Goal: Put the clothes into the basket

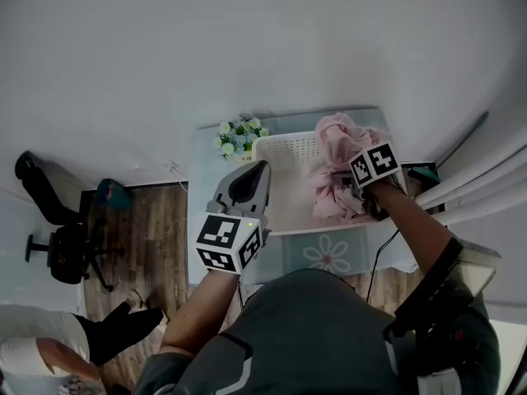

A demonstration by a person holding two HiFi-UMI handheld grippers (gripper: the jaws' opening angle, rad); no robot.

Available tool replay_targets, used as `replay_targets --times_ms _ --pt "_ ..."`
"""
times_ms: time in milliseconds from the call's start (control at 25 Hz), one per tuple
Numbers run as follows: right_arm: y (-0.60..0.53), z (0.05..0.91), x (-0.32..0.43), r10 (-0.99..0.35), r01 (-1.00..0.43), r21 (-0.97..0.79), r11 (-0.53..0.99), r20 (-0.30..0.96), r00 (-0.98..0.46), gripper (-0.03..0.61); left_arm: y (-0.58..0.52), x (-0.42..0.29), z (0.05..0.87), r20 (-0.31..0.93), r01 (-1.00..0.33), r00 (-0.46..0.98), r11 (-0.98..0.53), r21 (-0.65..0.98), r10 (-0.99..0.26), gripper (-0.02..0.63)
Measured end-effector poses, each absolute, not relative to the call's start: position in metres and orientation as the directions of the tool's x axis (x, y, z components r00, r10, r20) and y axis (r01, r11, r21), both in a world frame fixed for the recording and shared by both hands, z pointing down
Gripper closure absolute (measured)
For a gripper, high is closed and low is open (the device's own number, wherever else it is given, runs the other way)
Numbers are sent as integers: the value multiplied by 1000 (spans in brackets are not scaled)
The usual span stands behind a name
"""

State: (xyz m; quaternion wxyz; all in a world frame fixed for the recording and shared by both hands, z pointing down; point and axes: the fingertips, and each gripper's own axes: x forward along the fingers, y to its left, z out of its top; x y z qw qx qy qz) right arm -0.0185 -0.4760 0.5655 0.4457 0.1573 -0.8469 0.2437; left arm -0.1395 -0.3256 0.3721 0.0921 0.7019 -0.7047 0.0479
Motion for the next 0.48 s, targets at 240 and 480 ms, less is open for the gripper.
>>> replay_targets --times_ms 240,480 --pt "-476 598 -22 -5 -514 -281 810 874 -486 252 -328 -150 374 199 -997 -7 22 76 -980 603" --pt "-475 630 -20 39 -551 -298 779 901 -432 252 -330 -152 378 206 -996 -10 28 82 -979 603"
